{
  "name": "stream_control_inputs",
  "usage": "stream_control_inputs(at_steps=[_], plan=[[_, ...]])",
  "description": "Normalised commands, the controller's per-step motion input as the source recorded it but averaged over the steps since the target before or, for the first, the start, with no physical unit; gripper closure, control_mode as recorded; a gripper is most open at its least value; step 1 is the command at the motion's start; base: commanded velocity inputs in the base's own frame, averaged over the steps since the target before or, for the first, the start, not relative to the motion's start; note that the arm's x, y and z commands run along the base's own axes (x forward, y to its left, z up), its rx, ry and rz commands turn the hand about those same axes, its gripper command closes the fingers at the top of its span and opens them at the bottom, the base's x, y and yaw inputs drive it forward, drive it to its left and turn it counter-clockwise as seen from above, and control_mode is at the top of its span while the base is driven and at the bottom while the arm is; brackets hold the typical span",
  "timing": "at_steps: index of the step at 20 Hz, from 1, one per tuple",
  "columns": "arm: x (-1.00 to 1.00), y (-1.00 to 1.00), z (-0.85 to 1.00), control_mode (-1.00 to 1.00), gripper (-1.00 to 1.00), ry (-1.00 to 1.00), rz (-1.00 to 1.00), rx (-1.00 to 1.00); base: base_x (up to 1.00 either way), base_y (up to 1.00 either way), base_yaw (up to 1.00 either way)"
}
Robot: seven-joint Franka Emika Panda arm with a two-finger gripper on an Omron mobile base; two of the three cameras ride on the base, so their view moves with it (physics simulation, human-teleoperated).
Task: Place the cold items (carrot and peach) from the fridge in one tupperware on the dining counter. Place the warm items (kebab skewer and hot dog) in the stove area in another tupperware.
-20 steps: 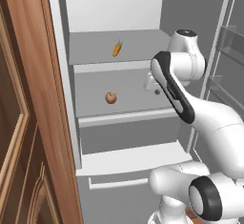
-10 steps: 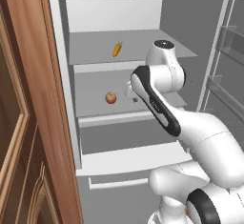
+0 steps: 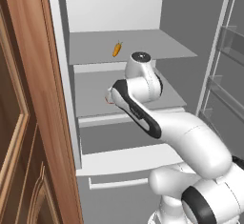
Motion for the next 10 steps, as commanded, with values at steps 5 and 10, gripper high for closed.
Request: stream_control_inputs(at_steps=[5, 10], plan=[[0.69, 0.00, -0.04, -1.00, -1.00, 0.00, -0.03, 0.00, 0.00, 0.00, 0.00], [0.53, 0.23, -0.33, -1.00, -1.00, 0.01, -0.01, -0.02, 0.00, 0.00, 0.00]])
